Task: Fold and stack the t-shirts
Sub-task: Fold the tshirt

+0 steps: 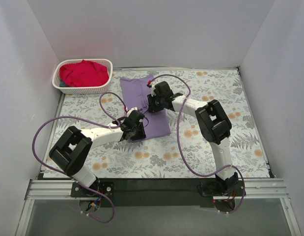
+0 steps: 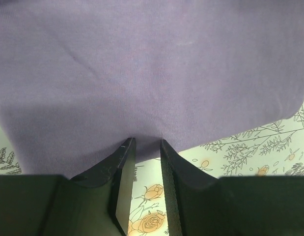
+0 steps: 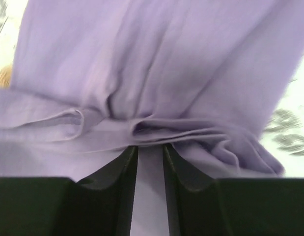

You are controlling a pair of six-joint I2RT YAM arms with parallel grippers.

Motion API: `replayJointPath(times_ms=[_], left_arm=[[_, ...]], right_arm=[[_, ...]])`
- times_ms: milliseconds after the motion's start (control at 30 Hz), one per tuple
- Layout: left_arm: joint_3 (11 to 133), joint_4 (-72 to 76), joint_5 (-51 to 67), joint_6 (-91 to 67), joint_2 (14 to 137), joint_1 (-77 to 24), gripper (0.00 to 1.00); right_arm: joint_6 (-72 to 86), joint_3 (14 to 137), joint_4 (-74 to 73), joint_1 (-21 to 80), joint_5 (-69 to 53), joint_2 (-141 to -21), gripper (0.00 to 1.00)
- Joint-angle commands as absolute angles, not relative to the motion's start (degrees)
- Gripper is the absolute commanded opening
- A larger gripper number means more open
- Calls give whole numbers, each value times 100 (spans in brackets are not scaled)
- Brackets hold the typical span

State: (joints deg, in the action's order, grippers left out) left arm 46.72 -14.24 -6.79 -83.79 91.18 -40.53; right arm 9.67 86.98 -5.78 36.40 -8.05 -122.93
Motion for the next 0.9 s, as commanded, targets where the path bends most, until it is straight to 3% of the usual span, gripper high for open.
replayJointPath(times_ms=[0,100,267,600,733,867], left_arm=[[4447,-1793,-229,-8394,9228,-4096,27],[4500,-1915,-36,-8341,9290,-4105,28],[4579,-2249,561,-8297,9255,-4192,29],[3859,-2987,635,-8640,7727,-4562,33],[4060,-3235,-181,-8587,7085,-4430,38],[4210,-2561,-299,-8280,6908,-3597,44]], right_arm=[[1125,9455,-360,3306,-764,-12524,30],[1204,9615,-369,3200,-879,-12455,34],[1204,8852,-360,3190,-1036,-11622,44],[1819,6086,130,3225,-2047,-9432,45],[1793,5739,290,3226,-2241,-9053,45],[1723,5950,395,3208,-2478,-9298,45]])
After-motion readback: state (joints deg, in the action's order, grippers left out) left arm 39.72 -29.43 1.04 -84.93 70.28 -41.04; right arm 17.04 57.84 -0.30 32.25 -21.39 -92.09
